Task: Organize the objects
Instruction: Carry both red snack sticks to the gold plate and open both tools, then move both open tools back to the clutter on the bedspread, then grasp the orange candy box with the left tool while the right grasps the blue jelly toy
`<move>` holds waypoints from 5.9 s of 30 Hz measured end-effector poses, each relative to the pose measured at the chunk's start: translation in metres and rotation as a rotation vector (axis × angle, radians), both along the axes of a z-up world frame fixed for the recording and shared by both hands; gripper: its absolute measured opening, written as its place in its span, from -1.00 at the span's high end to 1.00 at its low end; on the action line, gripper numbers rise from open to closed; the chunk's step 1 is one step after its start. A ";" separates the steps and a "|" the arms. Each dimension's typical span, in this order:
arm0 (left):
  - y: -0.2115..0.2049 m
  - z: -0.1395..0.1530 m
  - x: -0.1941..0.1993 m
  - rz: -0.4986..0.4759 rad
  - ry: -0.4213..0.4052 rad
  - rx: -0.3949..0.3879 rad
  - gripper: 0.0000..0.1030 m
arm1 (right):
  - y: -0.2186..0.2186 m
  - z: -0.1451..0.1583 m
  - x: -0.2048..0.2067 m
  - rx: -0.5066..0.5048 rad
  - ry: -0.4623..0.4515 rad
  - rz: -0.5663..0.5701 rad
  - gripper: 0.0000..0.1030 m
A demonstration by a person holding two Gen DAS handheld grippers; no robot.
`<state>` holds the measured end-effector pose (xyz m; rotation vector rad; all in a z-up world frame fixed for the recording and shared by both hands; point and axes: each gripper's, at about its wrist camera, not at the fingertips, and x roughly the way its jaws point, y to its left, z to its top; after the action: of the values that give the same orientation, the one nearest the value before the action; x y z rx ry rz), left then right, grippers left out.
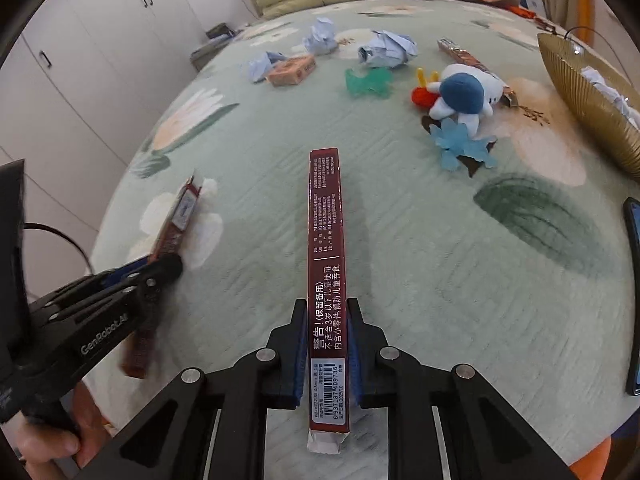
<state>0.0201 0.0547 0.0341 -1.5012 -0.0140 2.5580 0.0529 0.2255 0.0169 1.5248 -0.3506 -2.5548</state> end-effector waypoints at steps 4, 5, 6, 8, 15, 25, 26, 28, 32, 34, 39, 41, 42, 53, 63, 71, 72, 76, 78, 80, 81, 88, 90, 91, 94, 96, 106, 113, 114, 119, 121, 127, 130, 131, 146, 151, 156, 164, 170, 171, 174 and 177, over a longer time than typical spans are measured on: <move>0.030 0.025 -0.003 -0.061 0.051 -0.012 0.72 | 0.018 0.018 0.001 -0.054 0.044 -0.020 0.67; 0.040 0.033 -0.004 -0.078 0.072 -0.021 0.73 | 0.024 0.023 0.001 -0.055 0.054 -0.030 0.67; 0.051 0.042 -0.007 -0.103 0.093 -0.015 0.73 | 0.036 0.030 0.001 -0.063 0.070 -0.052 0.67; 0.073 0.061 -0.012 -0.152 0.133 0.010 0.73 | 0.057 0.041 0.001 -0.082 0.089 -0.102 0.67; 0.109 0.101 -0.043 -0.254 0.155 0.101 0.34 | 0.161 0.094 0.008 -0.083 0.202 -0.292 0.67; 0.021 -0.005 -0.030 -0.040 -0.198 0.157 -0.15 | 0.187 0.061 0.036 -0.196 0.134 -0.291 0.67; 0.021 -0.015 -0.026 -0.006 -0.209 0.125 -0.15 | 0.181 0.055 0.034 -0.207 0.114 -0.275 0.67; 0.029 -0.017 -0.017 -0.009 -0.157 0.070 -0.09 | 0.173 0.050 0.033 -0.212 0.100 -0.243 0.67; 0.057 -0.012 -0.010 -0.087 -0.100 -0.048 0.72 | 0.163 0.058 0.034 -0.178 0.129 -0.204 0.68; 0.064 -0.003 -0.010 -0.118 -0.088 -0.012 0.73 | 0.167 0.061 0.036 -0.186 0.141 -0.215 0.68; 0.108 0.038 -0.008 -0.218 0.016 0.027 0.73 | 0.190 0.070 0.040 -0.229 0.177 -0.264 0.68; 0.139 0.064 -0.013 -0.281 0.075 0.060 0.73 | 0.204 0.083 0.043 -0.223 0.210 -0.282 0.68; 0.152 0.075 -0.015 -0.310 0.096 0.081 0.73 | 0.213 0.090 0.045 -0.223 0.228 -0.294 0.68; 0.312 0.139 -0.074 -0.553 0.148 0.351 0.73 | 0.333 0.157 0.015 -0.127 0.360 -0.494 0.68; 0.355 0.111 -0.138 -0.417 0.021 0.418 0.05 | 0.359 0.148 -0.050 -0.045 0.323 -0.519 0.59; 0.294 0.081 -0.133 -0.326 -0.065 0.479 0.05 | 0.373 0.108 -0.035 -0.076 0.180 -0.536 0.23; 0.285 0.080 -0.131 -0.317 -0.058 0.476 0.05 | 0.369 0.106 -0.030 -0.079 0.177 -0.536 0.23; 0.242 0.090 -0.122 -0.293 -0.025 0.486 0.05 | 0.335 0.105 -0.016 -0.098 0.154 -0.476 0.23; 0.212 0.102 -0.116 -0.268 0.018 0.483 0.05 | 0.315 0.114 -0.014 -0.090 0.167 -0.432 0.23; 0.182 0.111 -0.108 -0.245 0.071 0.445 0.05 | 0.287 0.130 -0.013 -0.064 0.197 -0.361 0.23; 0.172 0.114 -0.104 -0.245 0.090 0.427 0.05 | 0.276 0.136 -0.014 -0.053 0.212 -0.331 0.23; 0.071 0.098 -0.092 -0.059 0.116 0.286 -0.34 | 0.182 0.142 -0.026 -0.005 0.241 -0.145 -0.24; 0.040 0.079 -0.098 0.016 0.089 0.289 -0.59 | 0.154 0.122 -0.035 -0.009 0.186 -0.101 -0.24; 0.021 0.066 -0.103 0.059 0.065 0.289 -0.59 | 0.146 0.112 -0.039 -0.018 0.159 -0.088 -0.24; -0.012 0.040 -0.117 0.134 0.015 0.282 -0.59 | 0.125 0.077 -0.050 -0.026 0.083 -0.059 -0.24; -0.027 0.030 -0.130 0.167 0.027 0.286 -0.59 | 0.114 0.056 -0.057 0.006 0.047 -0.050 -0.24; 0.041 -0.001 -0.217 -0.071 0.092 0.117 -0.59 | 0.100 -0.004 -0.074 0.171 0.025 -0.099 -0.24; 0.074 -0.022 -0.242 -0.109 0.100 0.005 -0.33 | 0.091 -0.009 -0.073 0.169 0.103 -0.064 -0.83; 0.075 -0.022 -0.242 -0.102 0.108 -0.015 -0.02 | 0.087 -0.011 -0.073 0.187 0.112 -0.057 -0.91; 0.064 -0.015 -0.232 -0.089 0.133 0.022 0.24 | 0.079 -0.012 -0.076 0.241 0.107 -0.065 -0.91; 0.060 -0.014 -0.220 -0.088 0.127 0.025 0.24 | 0.082 -0.009 -0.079 0.216 0.109 -0.121 -0.63; 0.037 -0.003 -0.145 -0.118 0.110 0.010 0.24 | 0.070 0.000 -0.084 0.236 0.106 -0.086 0.22; 0.017 0.003 -0.097 -0.106 0.106 -0.016 0.24 | 0.060 0.009 -0.064 0.165 0.109 -0.029 0.23; 0.011 0.003 -0.082 -0.103 0.102 -0.025 0.24 | 0.054 0.011 -0.059 0.161 0.112 -0.020 0.23; -0.018 -0.023 -0.011 -0.063 0.021 -0.016 -0.81 | 0.039 0.000 0.009 0.035 0.022 0.012 -0.52; -0.020 -0.028 -0.017 -0.031 0.051 -0.015 -0.99 | 0.043 -0.007 0.027 -0.002 0.088 -0.007 -0.73; -0.018 -0.032 -0.010 -0.016 0.096 -0.048 -0.99 | 0.017 -0.016 0.027 0.119 0.114 0.021 -1.00; -0.019 -0.032 -0.011 -0.025 0.086 -0.039 -0.99 | 0.000 -0.026 0.034 0.268 0.163 0.013 -1.00; -0.023 -0.022 -0.004 -0.083 0.086 -0.036 -0.56 | 0.004 -0.019 0.027 0.284 0.099 0.040 -1.00; -0.025 -0.022 -0.007 -0.089 0.072 -0.026 -0.56 | 0.007 -0.017 0.024 0.296 0.079 0.014 -1.00; -0.030 -0.022 -0.013 -0.087 0.063 0.007 -0.44 | 0.022 -0.010 0.015 0.264 0.071 -0.041 -1.00; -0.031 -0.020 -0.017 -0.073 0.057 0.001 -0.11 | 0.034 -0.009 0.001 0.236 0.059 -0.060 -0.79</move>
<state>0.0028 0.0239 0.0142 -1.4010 0.0455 2.5415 0.0536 0.2599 0.0081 1.5287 -0.0904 -2.7648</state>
